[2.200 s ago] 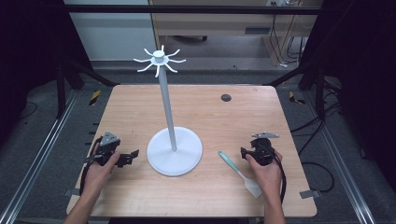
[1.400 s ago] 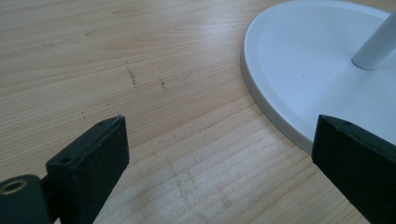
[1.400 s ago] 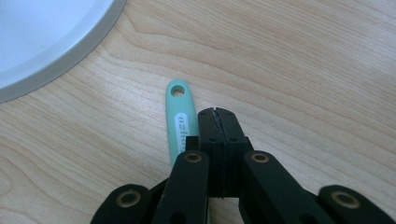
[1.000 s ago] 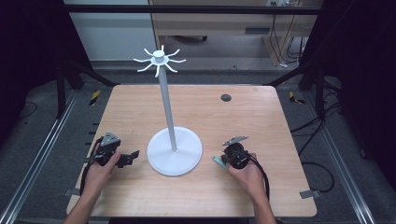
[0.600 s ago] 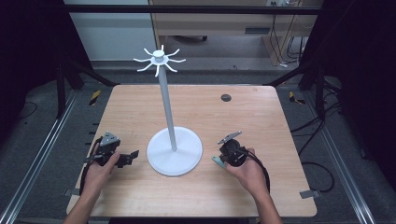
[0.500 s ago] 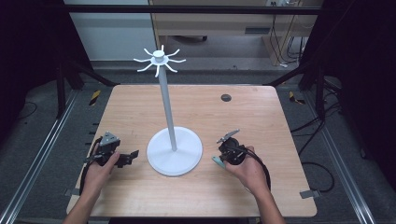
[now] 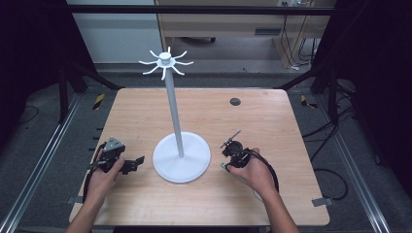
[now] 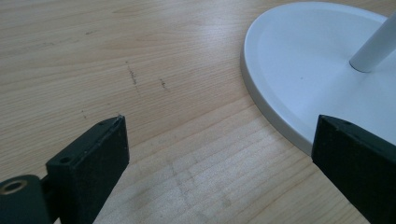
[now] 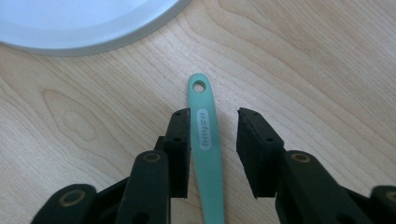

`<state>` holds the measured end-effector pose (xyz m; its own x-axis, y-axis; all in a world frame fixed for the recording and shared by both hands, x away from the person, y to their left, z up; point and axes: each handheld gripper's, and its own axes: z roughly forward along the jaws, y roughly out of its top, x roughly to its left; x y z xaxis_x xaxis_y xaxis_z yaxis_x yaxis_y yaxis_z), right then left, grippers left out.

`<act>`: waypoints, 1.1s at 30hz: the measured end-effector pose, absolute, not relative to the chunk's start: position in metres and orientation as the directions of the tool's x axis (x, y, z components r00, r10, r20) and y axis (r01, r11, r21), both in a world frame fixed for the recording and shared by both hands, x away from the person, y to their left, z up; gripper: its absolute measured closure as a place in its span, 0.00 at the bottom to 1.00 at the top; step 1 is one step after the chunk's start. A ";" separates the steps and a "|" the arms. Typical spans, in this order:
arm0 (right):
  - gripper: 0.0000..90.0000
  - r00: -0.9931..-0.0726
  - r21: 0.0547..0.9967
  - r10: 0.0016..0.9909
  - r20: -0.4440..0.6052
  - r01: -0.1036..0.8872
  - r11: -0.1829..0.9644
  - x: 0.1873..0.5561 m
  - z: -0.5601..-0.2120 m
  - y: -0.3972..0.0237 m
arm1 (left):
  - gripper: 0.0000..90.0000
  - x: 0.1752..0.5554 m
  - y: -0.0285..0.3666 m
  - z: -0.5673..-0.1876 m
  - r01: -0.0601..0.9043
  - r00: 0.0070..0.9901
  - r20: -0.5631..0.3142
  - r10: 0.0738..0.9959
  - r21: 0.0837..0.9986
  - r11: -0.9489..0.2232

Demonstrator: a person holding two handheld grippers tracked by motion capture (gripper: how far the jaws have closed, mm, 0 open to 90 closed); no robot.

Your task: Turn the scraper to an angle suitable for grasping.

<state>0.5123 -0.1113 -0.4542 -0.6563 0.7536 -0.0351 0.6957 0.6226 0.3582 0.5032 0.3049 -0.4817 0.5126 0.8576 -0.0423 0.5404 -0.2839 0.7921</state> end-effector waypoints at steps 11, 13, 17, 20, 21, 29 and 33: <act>0.70 -0.667 0.312 0.744 -0.024 0.702 0.640 0.517 -0.461 -0.107 | 0.04 0.503 0.305 -0.482 0.540 0.514 -0.040 0.857 0.791 -0.287; 0.71 -0.672 0.311 0.740 -0.021 0.699 0.644 0.518 -0.463 -0.108 | 0.04 0.503 0.305 -0.482 0.540 0.514 -0.040 0.857 0.791 -0.286; 0.72 -0.677 0.301 0.735 -0.019 0.698 0.650 0.519 -0.464 -0.107 | 0.04 0.503 0.305 -0.482 0.540 0.515 -0.042 0.856 0.791 -0.286; 0.74 -0.680 0.292 0.733 -0.017 0.698 0.654 0.519 -0.466 -0.106 | 0.04 0.503 0.304 -0.482 0.540 0.516 -0.041 0.856 0.791 -0.287; 0.75 -0.682 0.289 0.731 -0.018 0.697 0.656 0.520 -0.466 -0.106 | 0.04 0.503 0.304 -0.482 0.540 0.516 -0.041 0.856 0.791 -0.287; 0.79 -0.677 0.273 0.736 -0.012 0.706 0.653 0.520 -0.467 -0.104 | 0.04 0.503 0.304 -0.482 0.540 0.516 -0.041 0.855 0.791 -0.288; 0.81 -0.690 0.267 0.724 -0.020 0.694 0.669 0.521 -0.467 -0.103 | 0.04 0.503 0.304 -0.482 0.540 0.516 -0.041 0.855 0.791 -0.287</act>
